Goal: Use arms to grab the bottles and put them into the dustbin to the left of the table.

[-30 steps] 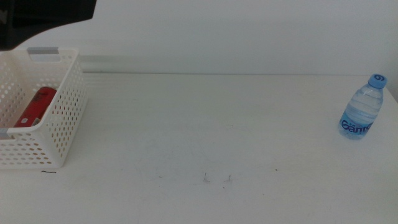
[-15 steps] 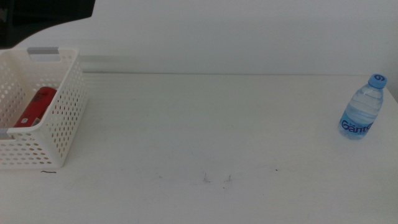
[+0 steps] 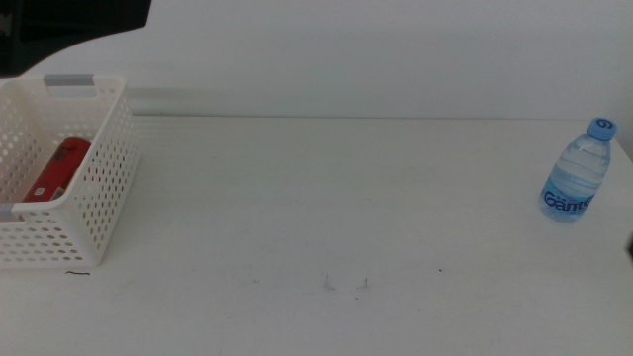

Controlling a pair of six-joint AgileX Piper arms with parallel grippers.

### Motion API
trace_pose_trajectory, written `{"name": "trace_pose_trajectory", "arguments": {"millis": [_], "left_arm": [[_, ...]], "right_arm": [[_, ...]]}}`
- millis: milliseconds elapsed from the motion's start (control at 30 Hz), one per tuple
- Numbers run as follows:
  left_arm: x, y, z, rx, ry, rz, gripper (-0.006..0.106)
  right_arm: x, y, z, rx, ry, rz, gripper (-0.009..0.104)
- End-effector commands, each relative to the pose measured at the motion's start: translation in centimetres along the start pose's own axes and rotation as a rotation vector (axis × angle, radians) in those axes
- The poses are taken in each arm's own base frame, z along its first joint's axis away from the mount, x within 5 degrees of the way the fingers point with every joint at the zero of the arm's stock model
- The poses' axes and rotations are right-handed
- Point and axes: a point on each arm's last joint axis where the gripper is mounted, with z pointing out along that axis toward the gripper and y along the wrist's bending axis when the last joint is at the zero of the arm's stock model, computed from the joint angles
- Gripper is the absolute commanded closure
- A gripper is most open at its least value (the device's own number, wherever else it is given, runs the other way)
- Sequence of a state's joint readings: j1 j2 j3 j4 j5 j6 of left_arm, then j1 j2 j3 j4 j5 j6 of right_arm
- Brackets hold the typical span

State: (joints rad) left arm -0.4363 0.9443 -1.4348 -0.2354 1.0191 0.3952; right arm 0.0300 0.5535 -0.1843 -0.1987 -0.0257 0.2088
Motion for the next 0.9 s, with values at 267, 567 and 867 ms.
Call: {"name": "trace_pose_trajectory", "arguments": {"millis": [267,567,867], "left_arm": [[-0.2,0.0,-0.2,-0.006,-0.020,0.000,0.007],[-0.2,0.1,-0.2,-0.013,-0.017,0.005,0.007],[-0.2,0.1,-0.2,-0.013,-0.017,0.005,0.007]], "right_arm": [[2.5,0.7,7.1,-0.085,0.128,0.020,0.018],[3.5,1.0,9.0,-0.123,0.100,0.023,0.018],[3.1,0.7,9.1,-0.117,0.043,-0.052,0.018]]}}
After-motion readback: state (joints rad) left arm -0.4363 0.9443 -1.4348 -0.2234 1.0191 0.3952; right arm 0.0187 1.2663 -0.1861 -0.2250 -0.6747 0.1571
